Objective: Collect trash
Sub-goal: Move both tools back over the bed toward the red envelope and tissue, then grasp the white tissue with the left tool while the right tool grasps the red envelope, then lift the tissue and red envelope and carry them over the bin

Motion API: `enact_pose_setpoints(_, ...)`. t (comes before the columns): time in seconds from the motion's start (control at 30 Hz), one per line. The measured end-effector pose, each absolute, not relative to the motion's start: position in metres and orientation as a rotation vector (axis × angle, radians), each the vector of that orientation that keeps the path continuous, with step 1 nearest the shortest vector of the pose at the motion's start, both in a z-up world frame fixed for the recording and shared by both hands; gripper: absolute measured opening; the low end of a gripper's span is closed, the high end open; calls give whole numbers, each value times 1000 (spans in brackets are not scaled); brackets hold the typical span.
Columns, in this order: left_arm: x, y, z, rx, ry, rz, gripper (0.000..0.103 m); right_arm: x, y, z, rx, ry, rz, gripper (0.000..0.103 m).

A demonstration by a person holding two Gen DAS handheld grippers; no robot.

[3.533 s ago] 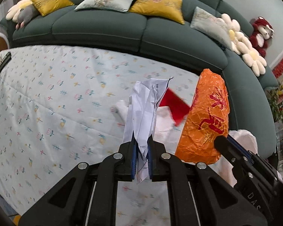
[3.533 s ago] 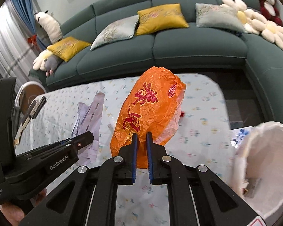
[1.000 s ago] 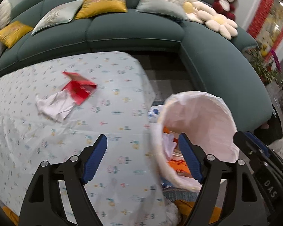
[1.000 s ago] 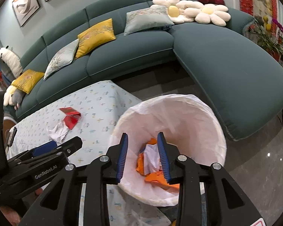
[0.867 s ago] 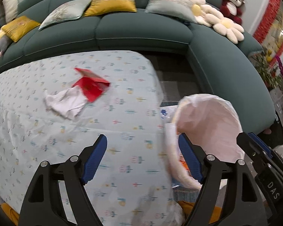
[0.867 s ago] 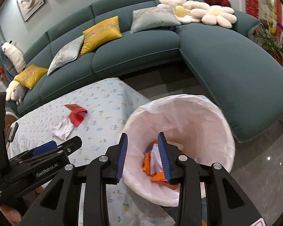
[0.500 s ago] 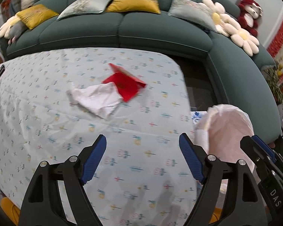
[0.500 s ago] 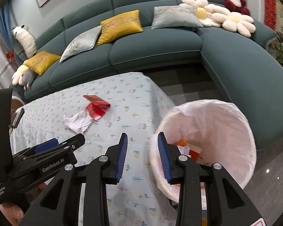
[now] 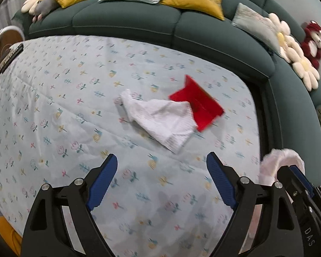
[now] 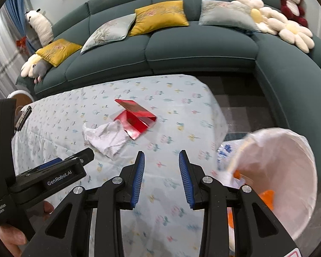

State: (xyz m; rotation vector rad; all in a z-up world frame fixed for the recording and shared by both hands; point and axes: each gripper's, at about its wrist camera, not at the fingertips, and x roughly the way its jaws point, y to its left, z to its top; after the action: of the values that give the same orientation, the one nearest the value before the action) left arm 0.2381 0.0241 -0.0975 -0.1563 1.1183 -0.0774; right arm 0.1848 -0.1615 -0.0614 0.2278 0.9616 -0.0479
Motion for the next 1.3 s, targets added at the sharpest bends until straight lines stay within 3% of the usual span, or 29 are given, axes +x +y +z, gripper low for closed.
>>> enact_pose_setpoints(0.67, 344, 52, -159, -333, 1269, 44, 81, 310, -114, -117, 121, 1040, 53, 33)
enact_pose_setpoints(0.83, 351, 49, -166, -356, 1287, 51, 75, 326, -118, -129, 127, 1060, 37, 33)
enact_pose_setpoints(0.97, 351, 39, -163, -307, 1273, 42, 55, 328, -120, -136, 140, 1072, 37, 19)
enact_pose_setpoints(1.1, 350, 31, -161, -305, 1269, -17, 21, 322, -120, -135, 154, 1076, 37, 4)
enact_pose_setpoints(1.3, 337, 23, -145, -298, 1240, -75, 14, 299, -127, -126, 182, 1064, 29, 3)
